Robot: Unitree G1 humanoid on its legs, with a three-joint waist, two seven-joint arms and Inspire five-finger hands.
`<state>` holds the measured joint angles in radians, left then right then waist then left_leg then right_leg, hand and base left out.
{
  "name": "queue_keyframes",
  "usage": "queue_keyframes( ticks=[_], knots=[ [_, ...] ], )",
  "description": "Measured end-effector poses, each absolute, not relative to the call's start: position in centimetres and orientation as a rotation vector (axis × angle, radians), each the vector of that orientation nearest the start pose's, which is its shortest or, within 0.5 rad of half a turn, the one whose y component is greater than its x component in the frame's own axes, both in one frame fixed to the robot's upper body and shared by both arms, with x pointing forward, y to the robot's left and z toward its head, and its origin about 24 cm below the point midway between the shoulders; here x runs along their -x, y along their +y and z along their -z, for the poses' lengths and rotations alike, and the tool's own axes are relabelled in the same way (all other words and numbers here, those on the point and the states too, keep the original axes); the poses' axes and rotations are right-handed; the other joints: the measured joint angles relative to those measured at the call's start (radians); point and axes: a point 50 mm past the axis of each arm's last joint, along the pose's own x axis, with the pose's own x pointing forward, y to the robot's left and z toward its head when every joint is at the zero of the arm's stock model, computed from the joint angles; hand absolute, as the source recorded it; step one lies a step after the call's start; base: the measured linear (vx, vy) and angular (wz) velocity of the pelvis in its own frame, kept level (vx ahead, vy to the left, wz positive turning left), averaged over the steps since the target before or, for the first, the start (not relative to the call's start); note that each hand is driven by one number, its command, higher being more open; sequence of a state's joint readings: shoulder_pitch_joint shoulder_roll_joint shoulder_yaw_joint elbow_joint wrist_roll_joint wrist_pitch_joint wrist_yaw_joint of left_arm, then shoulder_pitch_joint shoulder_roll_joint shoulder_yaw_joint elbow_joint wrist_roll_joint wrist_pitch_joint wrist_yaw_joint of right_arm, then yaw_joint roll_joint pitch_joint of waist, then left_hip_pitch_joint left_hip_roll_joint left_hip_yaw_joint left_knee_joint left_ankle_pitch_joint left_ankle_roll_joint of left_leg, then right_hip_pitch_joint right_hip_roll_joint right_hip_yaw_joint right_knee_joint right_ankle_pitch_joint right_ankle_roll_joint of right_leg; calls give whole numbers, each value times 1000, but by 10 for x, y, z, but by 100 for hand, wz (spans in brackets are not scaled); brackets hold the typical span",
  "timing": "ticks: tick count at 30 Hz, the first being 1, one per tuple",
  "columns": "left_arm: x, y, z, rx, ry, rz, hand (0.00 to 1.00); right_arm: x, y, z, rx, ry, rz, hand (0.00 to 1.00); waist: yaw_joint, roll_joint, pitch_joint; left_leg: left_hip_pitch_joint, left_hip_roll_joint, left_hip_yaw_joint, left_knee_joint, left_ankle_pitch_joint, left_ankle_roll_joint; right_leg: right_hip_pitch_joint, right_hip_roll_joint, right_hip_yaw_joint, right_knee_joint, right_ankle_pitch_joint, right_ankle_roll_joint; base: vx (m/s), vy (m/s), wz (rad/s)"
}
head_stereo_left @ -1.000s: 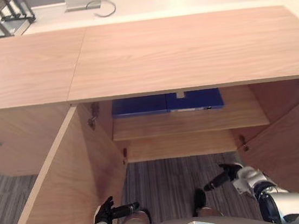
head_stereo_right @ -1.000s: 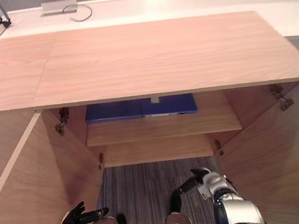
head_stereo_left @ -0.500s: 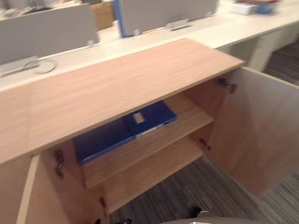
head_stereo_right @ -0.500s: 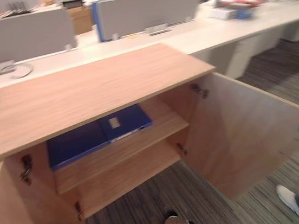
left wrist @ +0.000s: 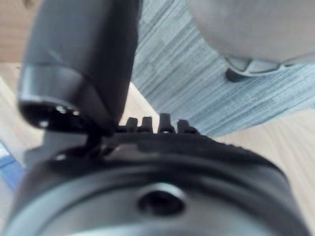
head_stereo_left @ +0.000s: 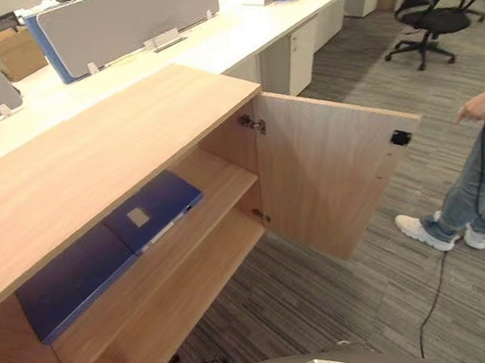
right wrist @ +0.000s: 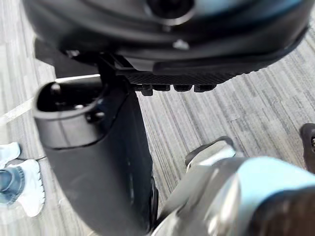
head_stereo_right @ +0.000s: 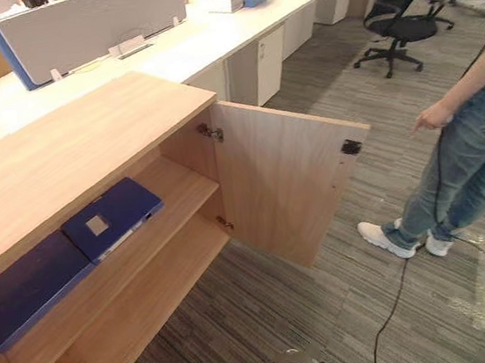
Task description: Walk over to the cabinet, pick up the folder, carry it to the office cabinet, place the folder inside the office cabinet, then close the office cabinet door
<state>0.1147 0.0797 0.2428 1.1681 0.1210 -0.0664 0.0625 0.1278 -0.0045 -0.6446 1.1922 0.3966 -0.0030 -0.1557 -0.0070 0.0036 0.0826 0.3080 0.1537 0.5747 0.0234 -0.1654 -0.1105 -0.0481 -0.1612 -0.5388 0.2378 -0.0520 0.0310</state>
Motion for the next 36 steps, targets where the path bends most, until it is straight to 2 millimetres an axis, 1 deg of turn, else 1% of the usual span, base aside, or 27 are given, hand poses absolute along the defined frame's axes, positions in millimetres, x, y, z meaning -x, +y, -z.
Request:
queue_keyframes(
  ticks=[1, 2, 3, 4, 5, 6, 8, 10, 12, 15, 18, 19, 20, 21, 22, 24, 25, 26, 27, 28, 29, 30, 32, 33, 34, 35, 36],
  knots=[
    [-55, 212, 169, -78, 1211, -275, 100, -17, -211, 175, -607, 1194, 1003, 100, 0, -5, -2, -12, 7, 2, 0, -2, 2, -1, 12, 9, -23, 16, -1, -157, -33, -43],
    [-54, 217, 168, -90, 1213, -286, 100, -18, -208, 175, -601, 1199, 985, 100, 1, -20, -1, -28, 10, 1, 1, -2, 5, -4, 31, 26, -76, 50, -5, -115, 9, -33],
    [-53, 222, 168, -97, 1213, -310, 100, -19, -204, 176, -607, 1205, 979, 100, 1, -30, -3, -44, 12, -3, 6, 3, 13, 1, 46, 29, -126, 83, -12, -90, 18, -28],
    [-53, 224, 167, -97, 1212, -321, 100, -17, -203, 176, -603, 1215, 976, 100, 0, -35, -3, -50, 14, -4, 8, 3, 13, 5, 56, 31, -149, 97, -13, -58, 18, -15],
    [-53, 226, 167, -88, 1210, -340, 100, -11, -201, 177, -588, 1236, 970, 100, 0, -41, -1, -58, 16, -6, 9, 5, 12, 19, 72, 33, -198, 124, -15, 6, 10, -7],
    [-53, 226, 167, -86, 1210, -345, 100, -9, -201, 177, -591, 1240, 980, 100, 1, -40, 1, -59, 17, -6, 9, 8, 6, 26, 79, 34, -220, 136, -17, 38, 39, -7],
    [-52, 223, 168, -68, 1214, -361, 100, -3, -206, 176, -630, 1228, 1054, 100, -2, -26, 2, -58, 16, -6, 10, 14, -13, 37, 92, 45, -258, 158, -25, 69, 87, -8],
    [-53, 220, 168, -48, 1209, -372, 100, -1, -209, 176, -660, 1210, 1101, 100, -4, -18, 1, -59, 16, -5, 9, 9, -19, 36, 96, 51, -266, 161, -26, 66, 88, -8],
    [-52, 221, 168, -29, 1207, -392, 100, -8, -215, 175, -688, 1169, 1140, 100, -8, -7, 5, -61, 15, -5, 9, 5, -22, 36, 99, 57, -278, 165, -26, 58, 93, -7],
    [-52, 218, 169, -7, 1207, -404, 100, -28, -234, 169, -716, 1057, 1197, 100, -14, 9, 8, -58, 12, -8, 10, 3, -22, 36, 102, 74, -286, 165, -27, 52, 97, -14],
    [-54, 217, 168, 9, 1198, -414, 100, -56, -269, 153, -660, 897, 1223, 100, -20, 19, 1, -58, 9, -22, 15, 3, -22, 41, 100, 78, -292, 166, -26, 43, 97, -2],
    [-56, 218, 168, 7, 1190, -415, 100, -69, -285, 143, -625, 818, 1232, 100, -20, 21, 2, -58, 9, -28, 23, 3, -22, 46, 98, 78, -293, 166, -26, 19, 112, 4],
    [-57, 218, 167, 5, 1181, -415, 100, -83, -303, 131, -587, 734, 1238, 100, -19, 24, 1, -58, 7, -33, 29, 4, -23, 51, 95, 78, -294, 166, -25, 11, 109, 4],
    [-58, 218, 167, 5, 1175, -415, 100, -95, -316, 120, -561, 668, 1237, 100, -19, 28, 1, -59, 7, -35, 30, 4, -23, 52, 94, 78, -295, 165, -25, -6, 69, 3],
    [-60, 219, 166, 3, 1169, -416, 100, -105, -324, 113, -545, 624, 1233, 100, -19, 30, 1, -60, 6, -36, 29, 4, -23, 52, 93, 77, -296, 165, -25, -15, 65, 5],
    [-62, 221, 165, -2, 1155, -417, 100, -141, -349, 82, -475, 471, 1189, 100, -19, 39, 0, -69, 7, -49, 30, 5, -22, 52, 93, 68, -302, 166, -25, -33, 66, 12],
    [-63, 221, 165, -2, 1153, -416, 100, -149, -354, 74, -456, 441, 1173, 100, -19, 42, -2, -74, 7, -55, 31, 6, -22, 52, 93, 63, -305, 167, -24, -37, 49, 20],
    [-63, 221, 165, -2, 1151, -414, 100, -166, -362, 59, -427, 382, 1142, 100, -18, 47, -2, -77, 7, -64, 30, 8, -23, 57, 93, 54, -312, 168, -22, -31, 45, 22],
    [-63, 221, 165, -1, 1153, -411, 100, -181, -368, 45, -404, 328, 1114, 100, -15, 53, 1, -76, 9, -72, 30, 12, -25, 63, 93, 47, -313, 168, -22, -39, 57, 20],
    [-62, 221, 165, 0, 1154, -409, 100, -189, -369, 38, -394, 305, 1099, 100, -12, 55, 0, -76, 10, -76, 30, 14, -28, 65, 93, 46, -314, 168, -22, -45, 58, 13],
    [-62, 220, 165, 0, 1155, -408, 100, -203, -372, 26, -374, 270, 1068, 100, -4, 59, -1, -77, 10, -79, 30, 19, -29, 66, 93, 46, -314, 168, -23, -34, 39, 5],
    [-63, 220, 165, -1, 1153, -406, 100, -209, -372, 21, -366, 254, 1053, 100, 3, 61, -1, -77, 11, -80, 30, 21, -31, 66, 93, 46, -314, 168, -23, -52, 43, 8],
    [-63, 218, 165, -12, 1156, -385, 100, -236, -371, 1, -325, 213, 979, 100, 12, 68, -1, -83, 12, -95, 27, 28, -32, 68, 91, 33, -314, 168, -23, -61, 46, 18],
    [-62, 218, 165, -14, 1157, -379, 100, -243, -369, -3, -314, 209, 959, 100, 12, 69, -2, -86, 13, -100, 27, 29, -32, 68, 91, 28, -314, 168, -23, -70, 60, 24],
    [-63, 216, 165, -17, 1157, -367, 100, -255, -368, -11, -286, 208, 923, 100, 16, 69, -2, -91, 13, -110, 27, 29, -32, 68, 90, 21, -314, 169, -24, -90, 81, 15],
    [-63, 215, 166, -19, 1158, -357, 100, -265, -366, -18, -260, 207, 890, 100, 29, 69, -1, -91, 14, -114, 27, 29, -32, 68, 91, 20, -314, 171, -27, -79, 74, 11],
    [-63, 215, 166, -22, 1160, -350, 100, -270, -365, -22, -249, 203, 872, 100, 34, 68, -1, -91, 14, -115, 26, 29, -32, 69, 91, 19, -314, 172, -28, -81, 78, 5]
  ],
)
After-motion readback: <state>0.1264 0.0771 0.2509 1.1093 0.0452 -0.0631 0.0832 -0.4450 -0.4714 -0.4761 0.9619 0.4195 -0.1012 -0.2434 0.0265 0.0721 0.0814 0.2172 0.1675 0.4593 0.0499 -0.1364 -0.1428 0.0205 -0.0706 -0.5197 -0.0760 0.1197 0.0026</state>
